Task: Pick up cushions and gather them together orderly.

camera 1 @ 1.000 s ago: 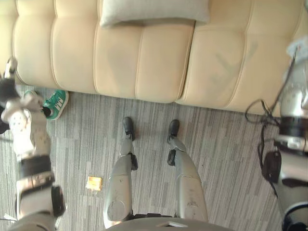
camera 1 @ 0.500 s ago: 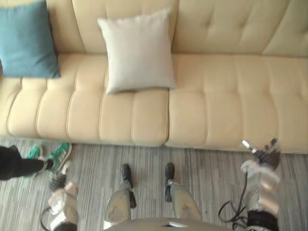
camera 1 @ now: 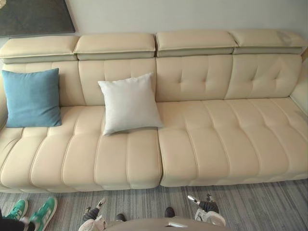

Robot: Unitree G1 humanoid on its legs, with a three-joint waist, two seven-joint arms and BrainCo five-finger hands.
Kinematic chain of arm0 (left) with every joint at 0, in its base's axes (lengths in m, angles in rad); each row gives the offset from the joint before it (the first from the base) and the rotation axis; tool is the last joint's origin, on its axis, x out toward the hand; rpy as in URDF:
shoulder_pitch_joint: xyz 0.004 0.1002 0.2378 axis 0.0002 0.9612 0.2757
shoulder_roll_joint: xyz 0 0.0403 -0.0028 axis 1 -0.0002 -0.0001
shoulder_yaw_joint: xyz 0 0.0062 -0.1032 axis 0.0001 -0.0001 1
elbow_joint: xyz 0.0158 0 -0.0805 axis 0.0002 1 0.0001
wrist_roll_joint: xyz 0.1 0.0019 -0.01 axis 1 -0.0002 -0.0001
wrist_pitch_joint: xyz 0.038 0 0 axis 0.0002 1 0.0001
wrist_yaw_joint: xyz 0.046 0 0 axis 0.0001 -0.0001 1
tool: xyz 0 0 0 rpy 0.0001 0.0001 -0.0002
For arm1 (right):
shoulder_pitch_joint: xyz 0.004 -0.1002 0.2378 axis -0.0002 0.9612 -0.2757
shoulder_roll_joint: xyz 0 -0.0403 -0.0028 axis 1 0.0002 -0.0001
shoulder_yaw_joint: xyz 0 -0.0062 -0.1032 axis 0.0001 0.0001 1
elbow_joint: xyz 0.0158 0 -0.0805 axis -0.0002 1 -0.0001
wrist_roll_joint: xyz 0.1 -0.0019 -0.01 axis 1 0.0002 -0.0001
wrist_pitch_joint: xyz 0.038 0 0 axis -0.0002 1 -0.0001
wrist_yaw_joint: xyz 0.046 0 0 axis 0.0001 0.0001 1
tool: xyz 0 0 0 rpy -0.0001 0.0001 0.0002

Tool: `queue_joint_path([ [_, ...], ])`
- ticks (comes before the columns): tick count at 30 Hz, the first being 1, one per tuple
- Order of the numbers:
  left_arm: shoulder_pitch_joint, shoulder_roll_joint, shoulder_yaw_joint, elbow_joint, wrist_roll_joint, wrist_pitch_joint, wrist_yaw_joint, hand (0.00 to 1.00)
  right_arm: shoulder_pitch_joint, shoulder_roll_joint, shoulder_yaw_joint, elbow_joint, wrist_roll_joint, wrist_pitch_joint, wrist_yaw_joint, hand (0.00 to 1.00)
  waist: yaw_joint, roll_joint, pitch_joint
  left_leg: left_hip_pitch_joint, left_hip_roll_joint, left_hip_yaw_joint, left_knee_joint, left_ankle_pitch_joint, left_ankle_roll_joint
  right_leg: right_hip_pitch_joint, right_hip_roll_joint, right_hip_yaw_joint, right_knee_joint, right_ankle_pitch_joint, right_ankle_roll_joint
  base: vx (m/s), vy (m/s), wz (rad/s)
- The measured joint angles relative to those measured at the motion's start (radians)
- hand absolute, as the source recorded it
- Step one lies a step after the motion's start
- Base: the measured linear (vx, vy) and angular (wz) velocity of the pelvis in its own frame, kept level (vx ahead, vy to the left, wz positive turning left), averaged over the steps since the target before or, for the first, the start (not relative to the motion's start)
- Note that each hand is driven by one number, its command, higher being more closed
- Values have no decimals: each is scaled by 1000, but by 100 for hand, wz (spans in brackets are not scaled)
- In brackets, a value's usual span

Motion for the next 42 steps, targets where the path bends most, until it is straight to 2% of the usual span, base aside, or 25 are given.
queue_joint_path([
  [7, -1, 1, -12, 2, 61, 10, 23, 0, -9, 1, 1, 70, -49, 8, -3, 0, 13, -18, 6, 54, -16, 9, 0, -10, 14, 53, -10, 10, -2, 7, 12, 15, 23, -3],
  [11, -4, 0, -19, -1, 68, 10, 37, 0, -24, 0, 19, 68, -57, 16, -4, 0, 22, -24, 20, 59, -27, 48, 1, -19, 11, 23, -17, 53, 23, 9, 14, -52, 44, -27],
  [13, -13, 14, -20, -11, 68, 10, 42, 0, -37, 1, 39, 62, -57, 20, -7, 0, 20, -38, 43, 36, -29, 66, 43, -39, 26, -3, -23, 67, 38, -4, 11, -103, 27, -22],
  [15, -18, 22, -19, -27, 68, 12, 49, 0, -36, 3, 49, 44, -57, 25, -8, 0, 18, -48, 63, 5, -18, 67, 103, -59, 42, -6, -32, 36, 37, -25, -29, -86, 1, -4],
  [16, -15, 10, -18, -35, 68, 15, 60, 0, -39, -2, 52, 27, -57, 24, -13, 0, 27, -8, 65, -31, 32, 74, 125, -61, 66, -20, -40, -58, 96, -96, -80, -54, 1, -8],
  [18, -17, 21, -19, -41, 67, 17, 63, 0, -57, -1, 57, 29, -58, 23, -17, 0, 25, -7, 83, -72, 68, 46, 173, -64, 67, -109, -74, -114, 437, -153, -52, -42, -42, 31],
  [19, -17, 37, -22, -46, 66, 18, 63, 0, -48, 4, 58, 34, -58, 24, -17, 0, 25, -34, 76, -94, 69, 10, 195, -58, 59, -103, -104, -119, 578, -182, -16, 1, -103, 76],
  [20, -15, 49, -22, -53, 65, 18, 64, 0, -48, 7, 59, 42, -58, 24, -18, 0, 26, -56, 69, -109, 65, -13, 221, -57, 57, -84, -125, -116, 634, -178, -1, 18, -171, 82],
  [21, -13, 67, -20, -65, 64, 19, 64, 0, -49, 11, 60, 53, -58, 22, -18, 0, 29, -88, 63, -141, 54, -35, 261, -58, 55, -54, -142, -101, 621, -136, 44, -6, -192, 53],
  [22, -17, 78, -19, -64, 62, 21, 68, 0, -64, 10, 60, 69, -59, 23, -18, 0, 37, -93, 61, -163, 54, -51, 289, -59, 51, -45, -123, -101, 588, -143, 66, -41, -171, 20],
  [23, -26, 67, -23, -60, 57, 27, 72, 0, -79, -9, 73, 72, -66, 22, -18, 0, 56, -73, 59, -171, 57, -76, 278, -60, 50, -20, -89, -99, 511, -135, 71, -115, -40, -16],
  [24, -5, 55, -32, -59, 55, 33, 78, 0, -98, -32, 86, 74, -79, 21, -19, 0, 70, -38, 43, -181, 43, -126, 226, -46, 55, 28, -64, -83, 395, -139, 73, -142, -3, -31],
  [26, -14, 65, -60, -58, 54, 34, 88, 0, -150, -44, 123, 83, -95, 23, -22, 0, 64, -47, 62, -223, 25, -115, 225, 3, 52, 21, -82, -82, 371, -234, 23, -157, -77, -3],
  [27, -17, 74, -80, -60, 56, 34, 96, 0, -167, -45, 145, 95, -95, 24, -22, 0, 72, -60, 74, -245, 29, -111, 252, 4, 50, 19, -78, -80, 323, -246, 31, -183, -140, -11],
  [29, -23, 71, -101, -48, 58, 39, 102, 0, -222, -49, 171, 107, -95, 22, -23, 0, 74, 6, 122, -289, 76, -119, 310, 1, 31, 52, -29, -85, 226, -221, 33, -296, -130, -27],
  [31, -7, 51, -118, -36, 57, 45, 101, 0, -217, -49, 173, 109, -95, 24, -25, 0, 68, 52, 154, -279, 114, -137, 301, 18, 1, 69, 11, -95, 207, -195, 19, -323, -94, 3],
  [32, 1, 46, -120, -37, 57, 45, 100, 0, -200, -49, 173, 109, -95, 24, -25, 0, 65, 61, 153, -272, 120, -140, 290, 30, -5, 70, 17, -103, 210, -192, 15, -265, -90, 9],
  [33, 13, 39, -120, -38, 56, 45, 100, 0, -183, -50, 173, 109, -95, 27, -26, 0, 63, 66, 151, -258, 124, -140, 251, 51, -8, 64, 25, -108, 222, -190, 10, -197, -75, 9],
  [35, 21, 40, -123, -39, 56, 45, 99, 0, -172, -52, 168, 109, -95, 34, -30, 0, 51, 66, 147, -231, 114, -140, 175, 38, -44, 57, 20, -125, 220, -180, -4, -183, -39, 21],
  [36, 18, 62, -126, -42, 56, 45, 97, 0, -167, -44, 160, 110, -95, 38, -42, 0, 42, 28, 155, -230, 95, -141, 184, 14, -42, 47, -5, -132, 206, -168, -23, -169, 6, 22],
  [37, 13, 64, -124, -43, 55, 45, 97, 0, -167, -48, 156, 110, -95, 40, -46, 0, 44, 27, 156, -232, 90, -147, 225, 9, -33, 41, -12, -131, 210, -164, -25, -203, 39, 12],
  [38, 13, 59, -118, -42, 55, 46, 98, 0, -164, -57, 139, 110, -95, 44, -48, 0, 45, 21, 153, -224, 76, -159, 347, -15, -5, 29, -26, -128, 215, -154, -22, -141, 46, -5],
  [39, 14, 59, -118, -41, 56, 46, 99, 0, -162, -60, 131, 109, -95, 44, -49, 0, 41, 21, 153, -209, 69, -158, 385, -72, 13, 27, -31, -128, 214, -148, -17, -171, 107, 0],
  [41, 14, 58, -117, -41, 56, 47, 98, 0, -148, -58, 113, 110, -95, 46, -49, 0, 37, 22, 153, -157, 60, -159, 458, -206, 13, 26, -46, -115, 207, -127, -1, -152, 175, -4],
  [42, 15, 56, -117, -41, 56, 47, 98, 0, -143, -57, 111, 110, -95, 46, -48, 0, 39, 24, 152, -137, 60, -158, 463, -234, 12, 26, -46, -107, 205, -122, 3, -131, 215, -22],
])
